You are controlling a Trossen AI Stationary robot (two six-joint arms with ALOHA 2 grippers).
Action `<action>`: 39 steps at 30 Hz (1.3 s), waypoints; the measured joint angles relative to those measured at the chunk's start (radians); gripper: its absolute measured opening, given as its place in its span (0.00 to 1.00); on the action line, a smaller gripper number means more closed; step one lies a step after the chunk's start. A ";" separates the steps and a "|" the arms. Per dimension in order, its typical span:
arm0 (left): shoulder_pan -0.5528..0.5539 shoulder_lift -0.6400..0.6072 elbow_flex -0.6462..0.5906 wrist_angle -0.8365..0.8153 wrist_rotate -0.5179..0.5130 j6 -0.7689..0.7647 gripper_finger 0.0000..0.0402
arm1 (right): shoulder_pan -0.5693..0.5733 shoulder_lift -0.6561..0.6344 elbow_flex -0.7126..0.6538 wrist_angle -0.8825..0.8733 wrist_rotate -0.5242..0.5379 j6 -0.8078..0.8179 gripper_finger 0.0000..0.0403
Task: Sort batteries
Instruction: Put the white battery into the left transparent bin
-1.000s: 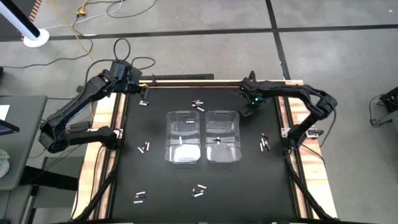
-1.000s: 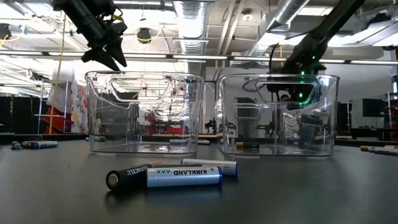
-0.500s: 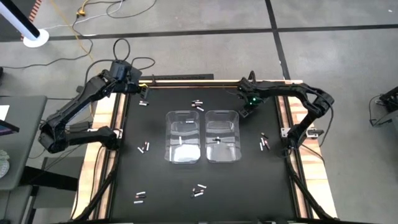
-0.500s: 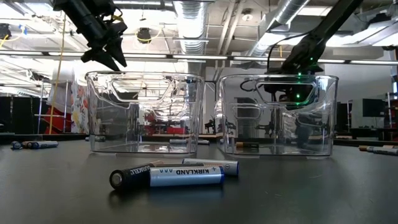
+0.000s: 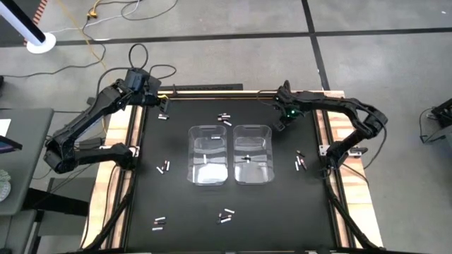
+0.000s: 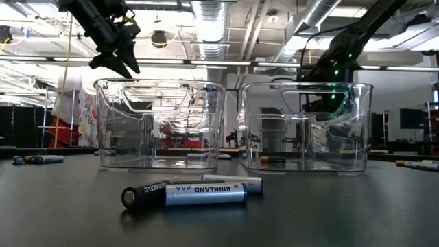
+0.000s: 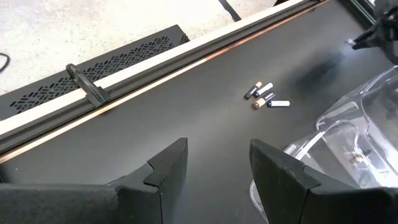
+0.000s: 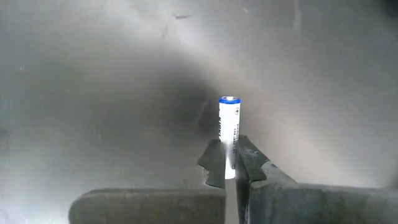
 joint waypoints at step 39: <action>0.000 -0.291 0.000 -0.145 0.076 0.318 0.42 | 0.617 0.171 0.821 0.067 -0.108 0.081 0.03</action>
